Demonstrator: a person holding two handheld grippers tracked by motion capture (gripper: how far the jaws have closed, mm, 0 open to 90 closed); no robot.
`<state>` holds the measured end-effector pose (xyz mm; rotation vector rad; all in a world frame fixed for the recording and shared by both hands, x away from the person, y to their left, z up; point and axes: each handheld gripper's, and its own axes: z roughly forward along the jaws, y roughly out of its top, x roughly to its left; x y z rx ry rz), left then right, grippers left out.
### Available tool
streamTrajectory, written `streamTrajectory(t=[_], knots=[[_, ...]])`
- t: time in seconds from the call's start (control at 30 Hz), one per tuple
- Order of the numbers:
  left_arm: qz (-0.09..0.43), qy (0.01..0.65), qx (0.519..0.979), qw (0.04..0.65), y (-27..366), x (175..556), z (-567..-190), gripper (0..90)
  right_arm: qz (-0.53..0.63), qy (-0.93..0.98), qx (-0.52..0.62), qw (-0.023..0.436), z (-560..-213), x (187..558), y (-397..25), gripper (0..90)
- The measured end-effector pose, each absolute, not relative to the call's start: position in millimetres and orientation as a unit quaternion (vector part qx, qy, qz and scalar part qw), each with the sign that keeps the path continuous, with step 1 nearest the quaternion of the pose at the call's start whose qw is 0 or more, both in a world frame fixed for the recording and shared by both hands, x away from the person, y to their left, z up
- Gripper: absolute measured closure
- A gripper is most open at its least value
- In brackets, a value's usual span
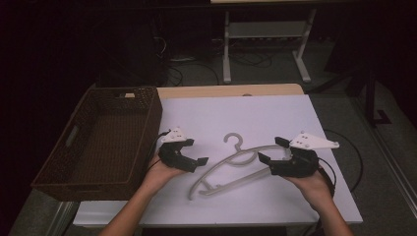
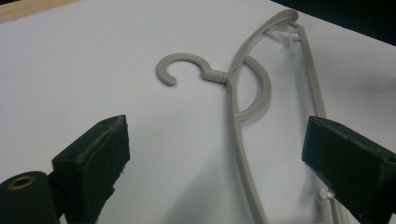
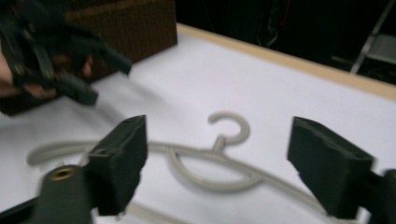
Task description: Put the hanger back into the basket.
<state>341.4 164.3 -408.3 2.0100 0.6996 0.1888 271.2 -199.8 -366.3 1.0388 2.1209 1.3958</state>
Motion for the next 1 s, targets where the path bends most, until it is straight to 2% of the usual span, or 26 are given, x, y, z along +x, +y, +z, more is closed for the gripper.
streamTrajectory(t=[0.07,0.1,0.17,0.23,0.27,0.3,0.33,0.4,0.5,1.0], knots=[[0.079,0.290,0.824,0.480,165,342,-408,2.9,0.495,0.761,0.372,0.195,-370,270,-199,28.6],[0.082,0.296,0.823,0.478,165,342,-409,1.4,0.482,0.770,0.376,0.185,-377,269,-196,37.6],[0.080,0.295,0.824,0.478,164,342,-409,0.0,0.474,0.776,0.375,0.180,-382,269,-194,45.0],[0.089,0.291,0.824,0.478,163,340,-409,0.0,0.465,0.782,0.375,0.177,-386,268,-193,56.7],[0.089,0.291,0.824,0.478,163,340,-409,0.0,0.465,0.782,0.375,0.177,-386,268,-193,56.7],[0.089,0.286,0.825,0.479,161,339,-409,0.0,0.450,0.789,0.383,0.169,-392,269,-191,67.7],[0.087,0.285,0.825,0.480,160,338,-409,0.0,0.442,0.792,0.384,0.171,-394,270,-190,73.0],[0.083,0.283,0.826,0.480,159,338,-409,0.0,0.426,0.801,0.390,0.159,-400,271,-188,80.9],[0.081,0.280,0.827,0.481,157,338,-409,0.1,0.413,0.809,0.390,0.152,-406,272,-184,88.1],[0.075,0.281,0.827,0.481,154,339,-412,0.0,0.372,0.837,0.380,0.129,-426,278,-174,89.3]])
